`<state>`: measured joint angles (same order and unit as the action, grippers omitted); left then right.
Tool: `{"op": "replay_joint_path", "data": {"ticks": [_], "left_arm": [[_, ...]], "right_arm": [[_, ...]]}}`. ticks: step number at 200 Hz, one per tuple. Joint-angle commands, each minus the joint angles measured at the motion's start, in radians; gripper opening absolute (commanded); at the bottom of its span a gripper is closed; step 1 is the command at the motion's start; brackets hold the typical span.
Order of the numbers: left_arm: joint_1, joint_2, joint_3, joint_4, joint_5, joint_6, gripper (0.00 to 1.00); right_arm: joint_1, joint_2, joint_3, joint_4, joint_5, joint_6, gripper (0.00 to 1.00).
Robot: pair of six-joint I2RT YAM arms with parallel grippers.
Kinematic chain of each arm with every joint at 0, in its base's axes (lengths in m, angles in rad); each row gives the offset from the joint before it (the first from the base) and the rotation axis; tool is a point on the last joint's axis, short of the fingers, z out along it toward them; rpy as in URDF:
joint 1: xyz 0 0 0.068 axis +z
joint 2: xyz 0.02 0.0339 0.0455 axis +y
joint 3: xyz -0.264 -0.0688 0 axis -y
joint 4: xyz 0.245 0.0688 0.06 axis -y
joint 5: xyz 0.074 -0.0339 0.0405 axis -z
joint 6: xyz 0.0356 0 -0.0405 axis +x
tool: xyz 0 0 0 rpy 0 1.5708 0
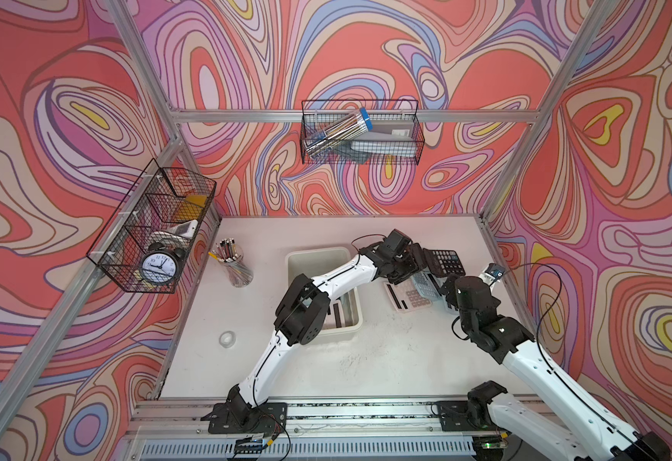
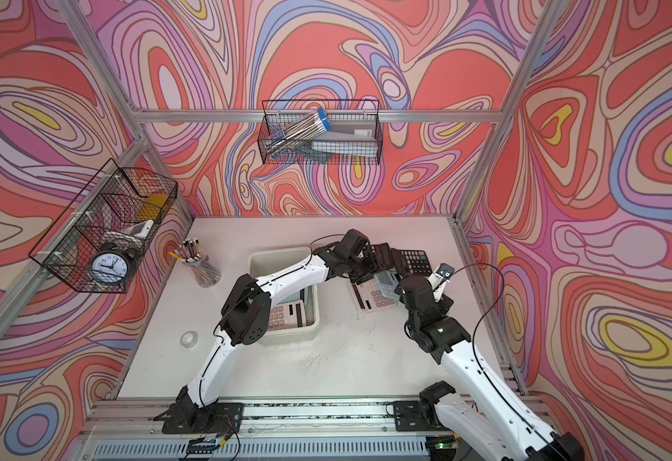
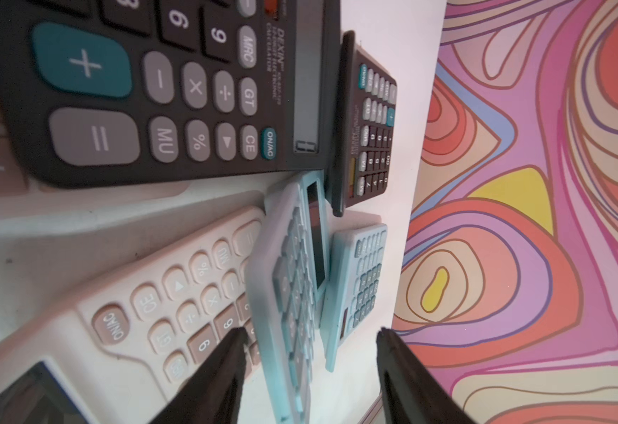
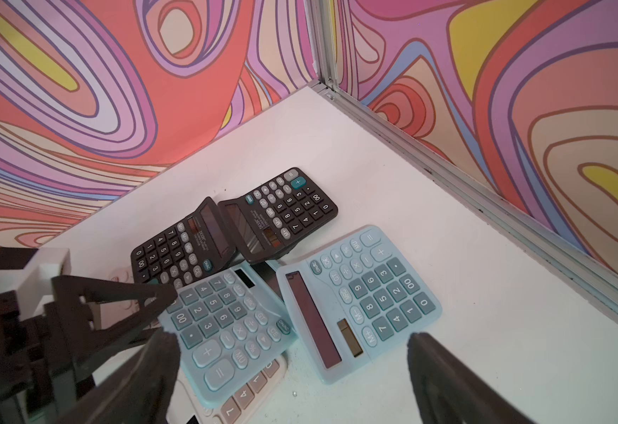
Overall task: Put the calculator in the storage box
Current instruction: Pick up the calculator at the center of the board.
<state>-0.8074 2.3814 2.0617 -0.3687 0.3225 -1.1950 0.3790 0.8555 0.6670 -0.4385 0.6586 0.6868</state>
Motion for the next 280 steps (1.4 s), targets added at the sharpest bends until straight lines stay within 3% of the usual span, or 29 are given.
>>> {"op": "replay_joint_path", "data": {"ticks": [1, 38, 101, 169, 211, 280], "left_arm": [[-0.016, 0.036, 0.038, -0.025, 0.005, -0.027, 0.63], [-0.025, 0.090, 0.098, -0.040, 0.012, -0.042, 0.60], [-0.028, 0.100, 0.107, -0.021, 0.030, -0.046, 0.30], [-0.028, 0.003, 0.038, -0.057, 0.020, 0.027, 0.00], [-0.027, -0.096, 0.008, -0.176, -0.005, 0.137, 0.00], [-0.003, -0.392, -0.119, -0.349, -0.058, 0.357, 0.00]], "right_arm": [[-0.007, -0.009, -0.017, 0.009, 0.014, 0.007, 0.98], [-0.006, -0.015, -0.019, 0.011, 0.007, 0.005, 0.98], [-0.006, -0.013, -0.024, 0.019, -0.001, 0.003, 0.98], [-0.006, -0.024, -0.035, 0.026, 0.006, -0.003, 0.98], [-0.007, -0.014, -0.043, 0.040, 0.001, -0.007, 0.98], [-0.006, -0.039, -0.054, 0.041, 0.015, -0.026, 0.98]]}}
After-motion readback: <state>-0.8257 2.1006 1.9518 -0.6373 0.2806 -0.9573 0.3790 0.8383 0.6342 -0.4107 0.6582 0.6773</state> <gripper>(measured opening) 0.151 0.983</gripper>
